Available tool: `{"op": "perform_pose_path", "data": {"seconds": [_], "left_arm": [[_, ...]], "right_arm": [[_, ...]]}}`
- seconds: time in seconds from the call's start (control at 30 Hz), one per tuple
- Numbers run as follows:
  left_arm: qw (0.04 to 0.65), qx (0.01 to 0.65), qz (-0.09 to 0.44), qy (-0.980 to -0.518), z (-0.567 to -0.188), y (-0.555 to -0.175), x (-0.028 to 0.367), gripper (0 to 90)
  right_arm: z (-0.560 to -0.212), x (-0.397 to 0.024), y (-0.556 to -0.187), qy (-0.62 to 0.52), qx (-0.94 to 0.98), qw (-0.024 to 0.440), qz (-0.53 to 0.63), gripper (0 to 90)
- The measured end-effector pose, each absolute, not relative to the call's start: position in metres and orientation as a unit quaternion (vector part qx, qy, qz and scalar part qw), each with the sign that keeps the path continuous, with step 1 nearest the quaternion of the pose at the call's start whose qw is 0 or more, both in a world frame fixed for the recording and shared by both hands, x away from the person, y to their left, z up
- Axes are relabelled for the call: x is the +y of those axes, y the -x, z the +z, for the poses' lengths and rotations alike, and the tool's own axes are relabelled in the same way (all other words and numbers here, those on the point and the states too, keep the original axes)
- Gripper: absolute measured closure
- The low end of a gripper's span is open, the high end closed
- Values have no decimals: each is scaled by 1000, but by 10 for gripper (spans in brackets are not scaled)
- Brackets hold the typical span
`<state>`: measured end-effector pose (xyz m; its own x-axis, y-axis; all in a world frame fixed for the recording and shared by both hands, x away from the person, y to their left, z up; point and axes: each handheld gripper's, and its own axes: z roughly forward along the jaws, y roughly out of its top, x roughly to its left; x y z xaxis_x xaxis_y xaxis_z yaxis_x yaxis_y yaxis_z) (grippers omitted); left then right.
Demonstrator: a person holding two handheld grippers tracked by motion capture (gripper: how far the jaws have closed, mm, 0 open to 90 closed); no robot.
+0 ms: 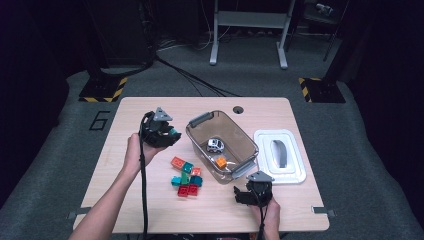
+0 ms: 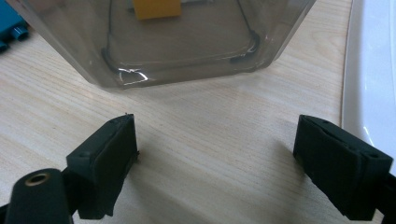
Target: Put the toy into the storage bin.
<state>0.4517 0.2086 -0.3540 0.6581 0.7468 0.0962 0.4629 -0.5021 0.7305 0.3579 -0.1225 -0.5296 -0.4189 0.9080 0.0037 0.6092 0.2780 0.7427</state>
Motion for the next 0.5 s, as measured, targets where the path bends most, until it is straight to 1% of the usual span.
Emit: {"op": "perform_pose_path", "data": {"seconds": [0.23,0.5], "left_arm": [[359,346,204,-843,-342,-460,194,590],[354,324,207,-852,-332,-468,172,590]], "right_arm": [[-529,-123,-358,-491,771,216,343,129],[-529,-123,-358,-492,771,218,342,132]]}}
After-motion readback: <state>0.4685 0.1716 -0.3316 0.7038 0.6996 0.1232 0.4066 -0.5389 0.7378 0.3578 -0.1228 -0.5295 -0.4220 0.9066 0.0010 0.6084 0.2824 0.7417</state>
